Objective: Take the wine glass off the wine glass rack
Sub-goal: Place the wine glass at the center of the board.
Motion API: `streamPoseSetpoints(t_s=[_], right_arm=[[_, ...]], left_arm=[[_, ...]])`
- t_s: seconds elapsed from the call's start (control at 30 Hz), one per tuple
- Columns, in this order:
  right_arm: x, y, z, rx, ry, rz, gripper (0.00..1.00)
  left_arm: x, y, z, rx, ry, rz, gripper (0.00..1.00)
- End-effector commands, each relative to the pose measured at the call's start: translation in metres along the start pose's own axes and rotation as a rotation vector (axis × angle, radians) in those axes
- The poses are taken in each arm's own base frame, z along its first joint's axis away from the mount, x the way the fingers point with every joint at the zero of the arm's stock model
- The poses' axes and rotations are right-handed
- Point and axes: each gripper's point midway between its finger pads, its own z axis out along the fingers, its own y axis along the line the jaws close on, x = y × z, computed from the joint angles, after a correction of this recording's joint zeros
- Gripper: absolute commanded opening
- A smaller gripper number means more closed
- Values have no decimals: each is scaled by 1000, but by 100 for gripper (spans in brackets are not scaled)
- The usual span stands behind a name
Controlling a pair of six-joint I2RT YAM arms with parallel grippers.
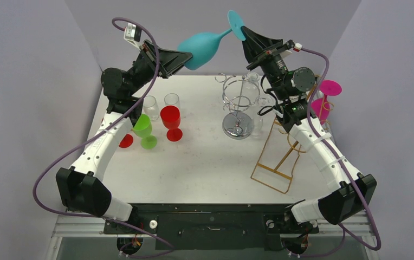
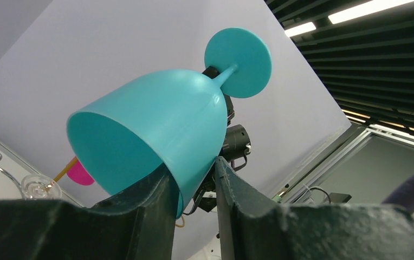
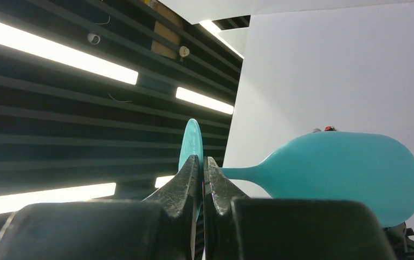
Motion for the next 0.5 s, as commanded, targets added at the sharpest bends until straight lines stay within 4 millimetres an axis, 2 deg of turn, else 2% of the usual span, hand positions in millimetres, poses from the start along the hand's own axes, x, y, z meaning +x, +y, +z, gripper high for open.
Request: streamPoseSetpoints(t_s=[0.0,0.2,0.27,0.3,0.33,0.37,0.43,0.47], right_arm=[[9,6,-1,-33,35,-20,0],[0,-4,-3,15,14,-115,0],[-4,-5,-5,43,-3,-175,9],[-9,-12,-6,80,-19,-194,18],[-10,-8,-7,85,-24,-248,24],[-16,-15,-9,130,-40,-269,34],[-27,-13,-14,167,-74,-343,47],[-31,-12,-19,189,-92,-385,50]], left_arm=[[0,-39,1,110,19,59,22],[2,-37,2,76,43,49,3],[3,-36,1,59,46,54,0],[3,-32,0,34,46,57,0],[4,-34,0,27,44,68,0],[3,-29,-1,-4,43,78,0],[1,-30,-4,-47,29,107,0],[1,-24,-6,-86,29,114,0]])
